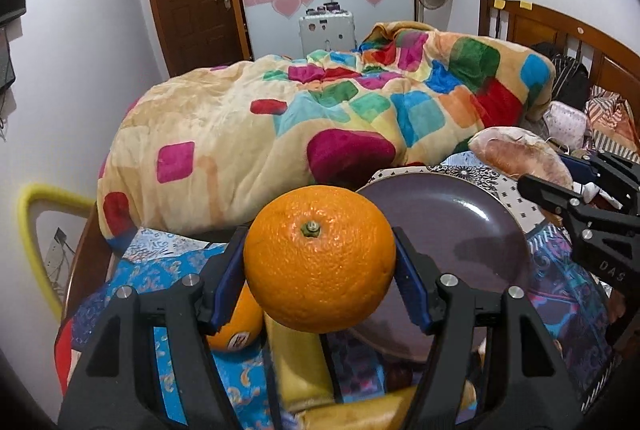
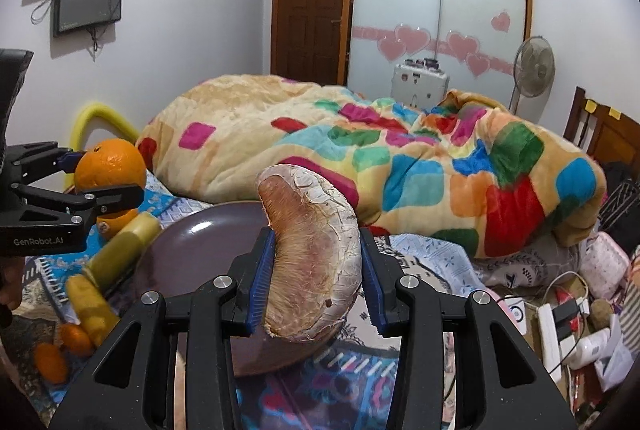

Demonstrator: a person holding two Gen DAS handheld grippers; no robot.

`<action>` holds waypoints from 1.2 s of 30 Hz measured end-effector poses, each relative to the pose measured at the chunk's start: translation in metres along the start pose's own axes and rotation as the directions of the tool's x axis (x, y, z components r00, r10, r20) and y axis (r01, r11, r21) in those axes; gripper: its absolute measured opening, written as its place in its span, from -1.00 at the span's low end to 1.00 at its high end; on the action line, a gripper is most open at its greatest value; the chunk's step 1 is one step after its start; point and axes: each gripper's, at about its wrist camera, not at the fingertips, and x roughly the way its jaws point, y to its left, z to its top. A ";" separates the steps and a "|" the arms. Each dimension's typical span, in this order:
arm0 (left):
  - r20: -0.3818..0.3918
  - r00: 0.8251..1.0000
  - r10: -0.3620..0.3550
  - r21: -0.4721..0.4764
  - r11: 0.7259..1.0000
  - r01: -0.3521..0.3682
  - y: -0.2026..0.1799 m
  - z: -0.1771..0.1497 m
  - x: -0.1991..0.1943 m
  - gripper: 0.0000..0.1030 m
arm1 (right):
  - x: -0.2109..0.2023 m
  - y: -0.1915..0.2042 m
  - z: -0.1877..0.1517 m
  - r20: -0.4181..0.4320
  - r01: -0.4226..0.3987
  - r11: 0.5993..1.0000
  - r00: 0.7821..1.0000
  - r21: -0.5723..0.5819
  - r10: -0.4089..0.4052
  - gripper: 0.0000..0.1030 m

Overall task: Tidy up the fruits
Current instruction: 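Lift the pomelo piece with the right tool while the left tool grasps the large orange, then lower the pomelo piece onto the brown plate with the right tool while the left tool sets the orange there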

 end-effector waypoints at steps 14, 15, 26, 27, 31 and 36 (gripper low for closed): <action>-0.176 0.984 -0.034 0.061 0.997 0.045 -0.013 0.005 0.073 0.31 | 0.061 0.000 -0.003 -0.221 -0.019 0.999 0.975 -0.043 0.009 -0.27; -0.192 0.980 -0.043 0.062 0.996 0.056 -0.014 0.005 0.077 0.31 | 0.064 0.000 -0.003 -0.232 -0.025 0.999 0.973 -0.043 0.014 -0.27; -0.218 0.974 -0.054 0.084 0.994 0.073 -0.019 0.007 0.081 0.31 | 0.077 0.010 -0.003 -0.275 -0.039 0.997 0.961 -0.074 0.017 -0.26; -0.218 0.974 -0.057 0.080 0.994 0.076 -0.019 0.007 0.081 0.32 | 0.077 0.010 -0.003 -0.273 -0.033 0.996 0.962 -0.082 0.009 -0.28; -0.204 0.976 -0.077 0.072 0.993 0.093 -0.017 0.009 0.075 0.38 | 0.072 0.009 0.001 -0.247 -0.010 0.996 0.969 -0.091 -0.013 -0.27; -0.136 0.988 -0.073 0.073 0.994 0.084 -0.016 0.011 0.050 0.48 | 0.059 0.007 0.003 -0.228 0.011 0.996 0.973 -0.086 -0.030 -0.26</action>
